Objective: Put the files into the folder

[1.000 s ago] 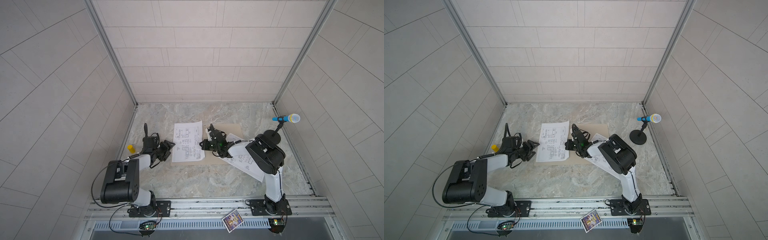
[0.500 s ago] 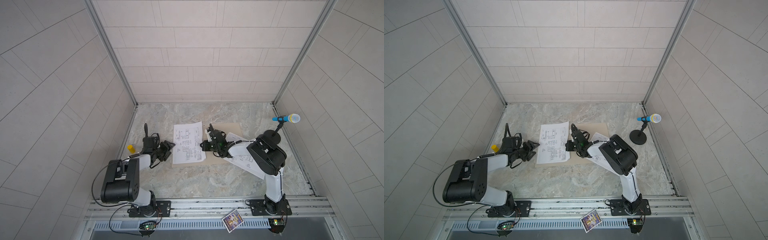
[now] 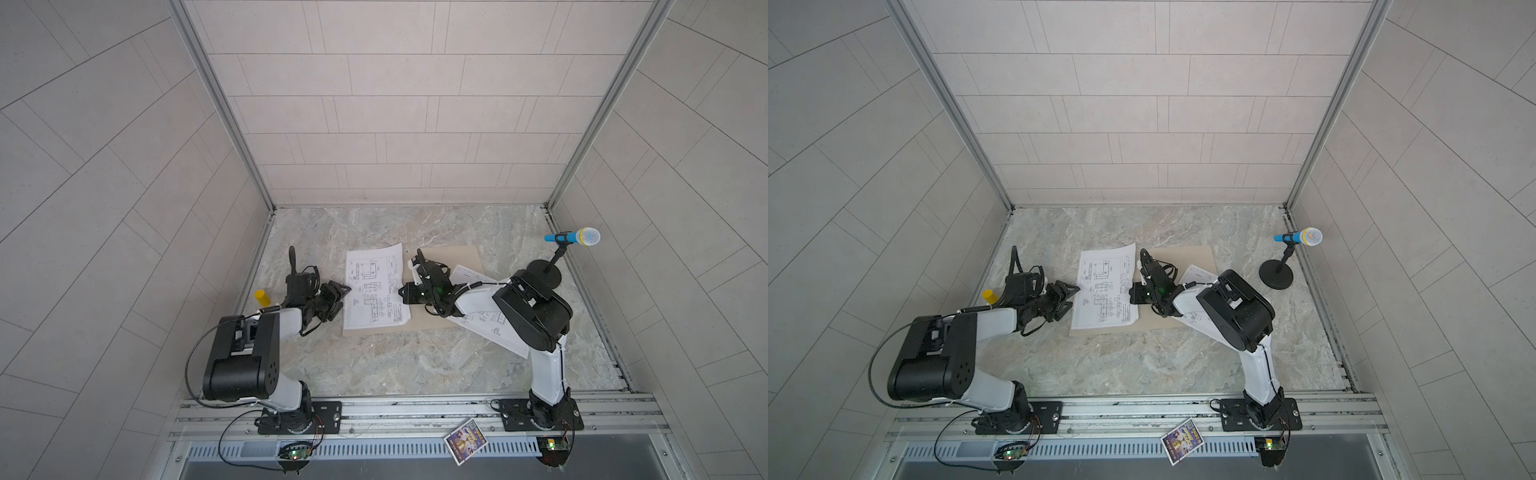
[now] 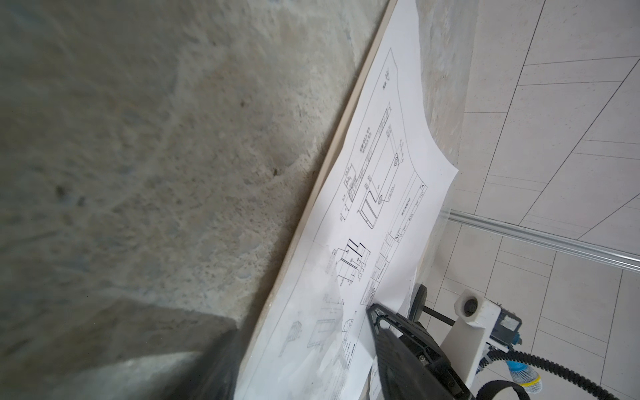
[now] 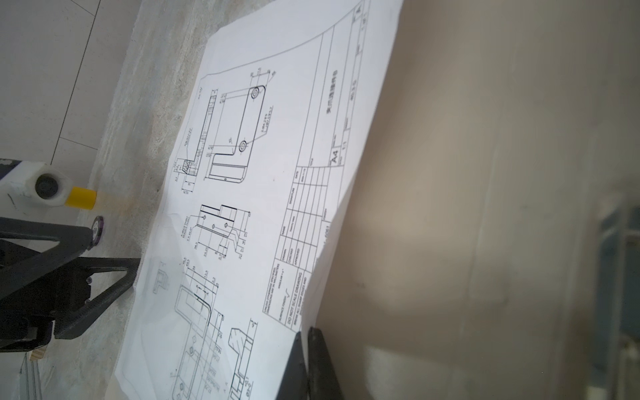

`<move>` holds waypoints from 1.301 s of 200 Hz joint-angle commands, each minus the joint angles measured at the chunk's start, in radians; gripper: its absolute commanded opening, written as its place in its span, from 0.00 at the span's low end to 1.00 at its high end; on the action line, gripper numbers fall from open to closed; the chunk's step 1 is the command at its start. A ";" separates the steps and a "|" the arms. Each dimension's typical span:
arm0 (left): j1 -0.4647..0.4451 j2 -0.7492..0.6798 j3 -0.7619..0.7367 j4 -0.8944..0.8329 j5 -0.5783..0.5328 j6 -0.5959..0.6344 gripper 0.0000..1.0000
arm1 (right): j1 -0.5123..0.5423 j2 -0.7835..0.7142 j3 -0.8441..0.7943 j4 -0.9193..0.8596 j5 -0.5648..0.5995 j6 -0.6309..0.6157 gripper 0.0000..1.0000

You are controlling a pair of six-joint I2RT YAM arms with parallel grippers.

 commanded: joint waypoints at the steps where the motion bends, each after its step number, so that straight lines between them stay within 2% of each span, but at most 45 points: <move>1: -0.004 0.035 -0.010 -0.044 -0.015 -0.010 0.66 | 0.015 -0.019 0.022 -0.061 -0.019 -0.029 0.00; 173: -0.006 0.056 0.017 -0.050 -0.019 -0.005 0.63 | -0.004 -0.052 0.025 -0.128 -0.056 -0.112 0.00; 219: -0.005 0.070 0.022 -0.038 -0.011 -0.007 0.57 | -0.012 -0.057 0.016 -0.119 -0.054 -0.082 0.00; 260: -0.004 0.077 0.026 -0.028 -0.002 -0.007 0.45 | -0.024 -0.051 0.002 -0.080 -0.065 -0.053 0.00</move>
